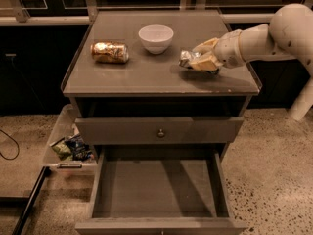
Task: Pick redbull can from middle drawer and place on counter
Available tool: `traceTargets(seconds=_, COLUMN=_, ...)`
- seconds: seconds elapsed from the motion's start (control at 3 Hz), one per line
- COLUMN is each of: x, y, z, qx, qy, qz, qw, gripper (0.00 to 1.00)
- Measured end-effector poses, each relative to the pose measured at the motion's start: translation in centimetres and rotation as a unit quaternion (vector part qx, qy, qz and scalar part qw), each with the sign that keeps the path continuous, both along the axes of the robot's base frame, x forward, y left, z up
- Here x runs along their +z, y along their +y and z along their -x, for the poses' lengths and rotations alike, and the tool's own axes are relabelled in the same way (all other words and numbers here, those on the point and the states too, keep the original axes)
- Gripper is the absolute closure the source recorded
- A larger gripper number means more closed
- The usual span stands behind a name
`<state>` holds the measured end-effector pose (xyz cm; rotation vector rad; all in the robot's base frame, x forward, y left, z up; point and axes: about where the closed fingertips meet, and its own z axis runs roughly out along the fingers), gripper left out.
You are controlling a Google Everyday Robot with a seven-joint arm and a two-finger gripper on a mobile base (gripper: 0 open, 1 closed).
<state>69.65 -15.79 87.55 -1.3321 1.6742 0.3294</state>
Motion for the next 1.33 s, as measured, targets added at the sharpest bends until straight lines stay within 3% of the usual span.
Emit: traceTargets(seconds=1.33, x=-0.05, y=0.14, z=-0.02, qx=-0.001, qy=0.003, qz=-0.002, qw=1.0, gripper=0.11)
